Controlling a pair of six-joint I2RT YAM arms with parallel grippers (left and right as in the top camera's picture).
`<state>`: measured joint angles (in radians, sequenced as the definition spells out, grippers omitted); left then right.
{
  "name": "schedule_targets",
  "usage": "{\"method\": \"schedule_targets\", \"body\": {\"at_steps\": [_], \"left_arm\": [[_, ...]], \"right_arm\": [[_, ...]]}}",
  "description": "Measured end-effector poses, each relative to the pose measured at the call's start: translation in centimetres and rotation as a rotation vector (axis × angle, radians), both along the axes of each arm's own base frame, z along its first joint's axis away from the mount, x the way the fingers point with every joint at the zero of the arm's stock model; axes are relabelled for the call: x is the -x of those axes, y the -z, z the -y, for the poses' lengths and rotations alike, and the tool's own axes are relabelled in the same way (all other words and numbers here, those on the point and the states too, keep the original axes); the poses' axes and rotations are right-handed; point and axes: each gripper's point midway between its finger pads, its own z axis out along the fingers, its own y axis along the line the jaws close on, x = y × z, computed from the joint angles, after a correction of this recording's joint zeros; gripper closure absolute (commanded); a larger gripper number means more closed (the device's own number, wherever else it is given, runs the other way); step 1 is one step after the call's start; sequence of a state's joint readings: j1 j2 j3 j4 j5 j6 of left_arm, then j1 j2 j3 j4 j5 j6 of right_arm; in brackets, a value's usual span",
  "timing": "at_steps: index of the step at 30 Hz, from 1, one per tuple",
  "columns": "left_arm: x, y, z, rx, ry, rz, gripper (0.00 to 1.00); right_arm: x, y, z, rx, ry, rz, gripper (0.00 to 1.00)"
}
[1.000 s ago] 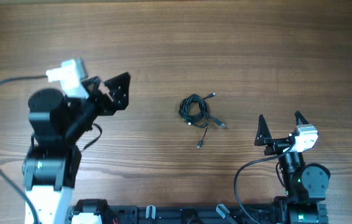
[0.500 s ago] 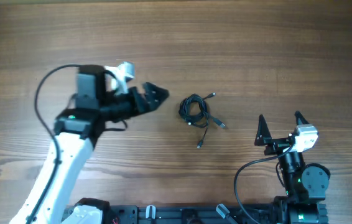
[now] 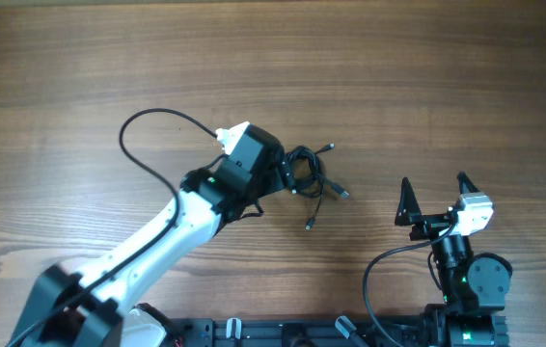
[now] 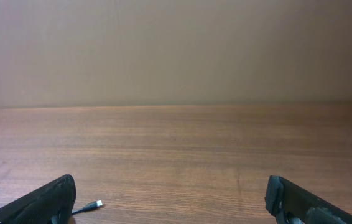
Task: Untangle cables
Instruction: 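Reach the left gripper to the black cable bundle and grasp it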
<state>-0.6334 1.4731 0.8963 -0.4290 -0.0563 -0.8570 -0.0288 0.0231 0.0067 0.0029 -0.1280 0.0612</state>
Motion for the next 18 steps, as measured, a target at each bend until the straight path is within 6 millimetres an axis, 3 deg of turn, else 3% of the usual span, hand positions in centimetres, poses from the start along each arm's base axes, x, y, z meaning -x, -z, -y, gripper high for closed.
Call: {"method": "schedule_targets", "body": {"at_steps": [1,3,6,10,15,18], "left_arm": [[-0.3,0.6,0.2,0.002,-0.016,-0.007,0.20],[-1.0,1.9,0.6,0.003,-0.039,-0.015,0.35],[-1.7,3.3,0.9,0.003,-0.058,-0.017,0.44],[-2.2,5.2,1.2,-0.007,-0.069,-0.033,0.46],[-1.9,6.0,1.8,-0.014,-0.054,-0.042,0.48],[-1.5,6.7,2.5,-0.019,-0.035,-0.050,0.58]], "right_arm": [[0.0,0.0,0.0,0.000,0.000,0.000,0.00],[0.0,0.0,0.0,0.000,0.000,0.000,0.00],[0.0,0.0,0.0,0.000,0.000,0.000,0.00],[0.0,0.0,0.0,0.000,0.000,0.000,0.00],[0.0,0.0,0.0,0.000,0.000,0.000,0.00],[0.0,0.0,0.0,0.000,0.000,0.000,0.00]]}}
